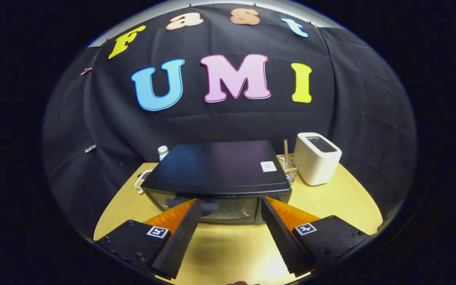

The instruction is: Open the toaster oven, put the food inside, and close the toaster oven door.

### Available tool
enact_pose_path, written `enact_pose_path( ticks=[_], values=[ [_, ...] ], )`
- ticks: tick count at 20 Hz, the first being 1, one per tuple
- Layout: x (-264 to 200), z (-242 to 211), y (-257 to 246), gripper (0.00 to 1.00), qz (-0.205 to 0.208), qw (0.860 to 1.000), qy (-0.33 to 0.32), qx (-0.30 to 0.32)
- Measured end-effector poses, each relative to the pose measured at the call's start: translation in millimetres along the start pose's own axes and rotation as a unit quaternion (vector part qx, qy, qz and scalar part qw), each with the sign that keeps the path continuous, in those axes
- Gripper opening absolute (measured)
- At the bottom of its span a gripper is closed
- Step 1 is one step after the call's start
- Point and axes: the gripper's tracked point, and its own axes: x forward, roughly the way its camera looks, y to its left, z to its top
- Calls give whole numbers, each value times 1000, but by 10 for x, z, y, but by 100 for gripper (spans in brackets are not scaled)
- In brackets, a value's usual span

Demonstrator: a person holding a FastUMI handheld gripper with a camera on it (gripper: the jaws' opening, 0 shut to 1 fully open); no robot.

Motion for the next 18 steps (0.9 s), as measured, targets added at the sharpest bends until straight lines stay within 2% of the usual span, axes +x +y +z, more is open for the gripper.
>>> enact_pose_path(
  ticks=[6,10,15,18],
  values=[
    [-453,573,-819,99,-51,993,-98,-35],
    [-858,750,-1245,99,-86,986,-139,-36],
    [-1316,769,-1288,98,-90,977,-178,-72],
    [-1408,671,-1205,98,-77,980,-172,-66]
  ],
)
